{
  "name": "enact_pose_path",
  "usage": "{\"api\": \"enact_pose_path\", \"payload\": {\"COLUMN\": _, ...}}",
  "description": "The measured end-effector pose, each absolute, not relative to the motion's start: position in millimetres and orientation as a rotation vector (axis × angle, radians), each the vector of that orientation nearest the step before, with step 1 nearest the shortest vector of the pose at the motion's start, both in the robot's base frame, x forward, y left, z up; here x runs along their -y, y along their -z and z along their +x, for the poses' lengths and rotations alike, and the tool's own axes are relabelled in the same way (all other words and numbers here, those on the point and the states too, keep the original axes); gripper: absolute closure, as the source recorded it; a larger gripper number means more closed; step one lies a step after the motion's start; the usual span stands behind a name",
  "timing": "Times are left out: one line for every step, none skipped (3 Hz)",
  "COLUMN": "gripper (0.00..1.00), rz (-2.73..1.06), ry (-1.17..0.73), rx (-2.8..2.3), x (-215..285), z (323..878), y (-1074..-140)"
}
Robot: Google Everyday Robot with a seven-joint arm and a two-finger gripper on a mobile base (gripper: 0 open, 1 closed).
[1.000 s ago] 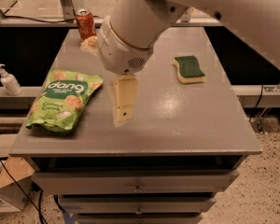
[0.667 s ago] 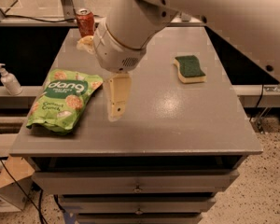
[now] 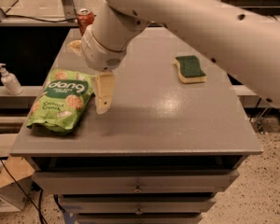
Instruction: Pick green rice chip bag
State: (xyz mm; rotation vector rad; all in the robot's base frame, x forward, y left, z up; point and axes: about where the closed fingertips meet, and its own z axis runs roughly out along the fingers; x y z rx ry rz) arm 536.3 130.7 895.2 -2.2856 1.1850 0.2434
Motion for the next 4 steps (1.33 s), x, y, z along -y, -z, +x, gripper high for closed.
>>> {"api": "enact_pose_path", "payload": {"gripper": 0.00, "rz": -2.331, "ry": -0.264, "rx": -1.143, "x": -155, "z": 554, "y": -875}}
{"api": "enact_pose_path", "payload": {"gripper": 0.00, "rz": -2.385, "ry": -0.247, "rx": -1.119, "x": -172, "z": 570, "y": -856}}
{"api": "enact_pose_path", "payload": {"gripper": 0.05, "rz": -2.414, "ry": -0.257, "rx": -1.102, "x": -184, "z": 578, "y": -839}}
{"api": "enact_pose_path", "payload": {"gripper": 0.23, "rz": -2.462, "ry": -0.265, "rx": -1.094, "x": -189, "z": 579, "y": -830}}
